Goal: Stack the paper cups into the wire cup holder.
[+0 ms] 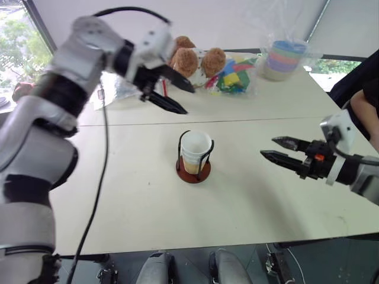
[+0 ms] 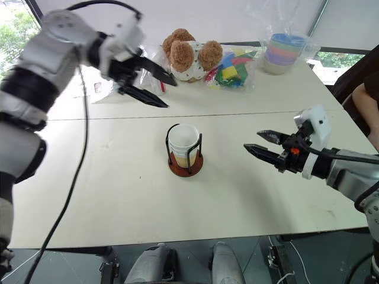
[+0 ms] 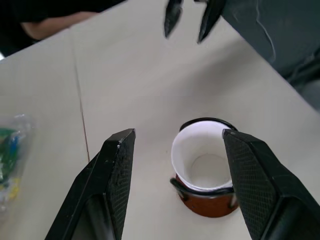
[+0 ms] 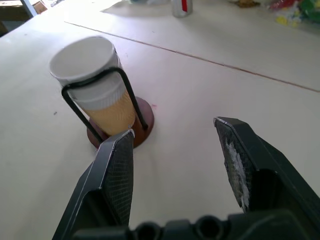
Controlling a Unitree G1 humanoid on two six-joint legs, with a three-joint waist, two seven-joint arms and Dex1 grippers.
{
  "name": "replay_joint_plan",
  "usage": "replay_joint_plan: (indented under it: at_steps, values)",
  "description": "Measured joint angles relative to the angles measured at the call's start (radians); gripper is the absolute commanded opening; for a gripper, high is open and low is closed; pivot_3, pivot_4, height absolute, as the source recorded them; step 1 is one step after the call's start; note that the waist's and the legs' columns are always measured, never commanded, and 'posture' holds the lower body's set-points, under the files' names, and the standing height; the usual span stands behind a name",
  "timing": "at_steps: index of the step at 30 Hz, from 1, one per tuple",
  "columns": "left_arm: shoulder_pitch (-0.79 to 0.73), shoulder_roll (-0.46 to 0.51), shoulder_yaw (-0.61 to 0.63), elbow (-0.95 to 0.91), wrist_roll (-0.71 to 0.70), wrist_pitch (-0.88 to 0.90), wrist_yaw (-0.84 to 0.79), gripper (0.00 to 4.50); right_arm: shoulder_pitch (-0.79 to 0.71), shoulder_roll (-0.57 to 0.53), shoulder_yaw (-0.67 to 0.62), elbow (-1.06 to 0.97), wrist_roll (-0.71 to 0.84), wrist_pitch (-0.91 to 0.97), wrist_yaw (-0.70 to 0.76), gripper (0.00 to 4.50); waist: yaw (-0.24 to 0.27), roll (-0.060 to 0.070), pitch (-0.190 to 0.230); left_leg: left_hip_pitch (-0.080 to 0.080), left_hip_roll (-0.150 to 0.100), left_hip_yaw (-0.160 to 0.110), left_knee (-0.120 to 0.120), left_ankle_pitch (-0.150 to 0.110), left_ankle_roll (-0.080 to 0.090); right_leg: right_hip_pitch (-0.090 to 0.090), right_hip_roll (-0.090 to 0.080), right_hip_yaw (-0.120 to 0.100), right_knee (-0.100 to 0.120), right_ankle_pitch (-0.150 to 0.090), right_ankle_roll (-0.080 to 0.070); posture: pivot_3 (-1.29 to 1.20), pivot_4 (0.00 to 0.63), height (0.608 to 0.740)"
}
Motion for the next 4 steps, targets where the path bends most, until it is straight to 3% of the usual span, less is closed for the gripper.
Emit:
replay_joint_plan:
  at_steps: [4]
  values:
    - [0.394,0.124,0.135,-0.210,0.032,0.161,0.129,2.83,0.037,-0.001,0.087,0.035,-0.082,-0.043,0.018,2.77,-0.002,-0.002,0.001,0.003,0.001,0.001,0.001,0.001,-0.001,0.002,0.000,0.001,0.002,0.000,0.000,0.00,0.150,0.740]
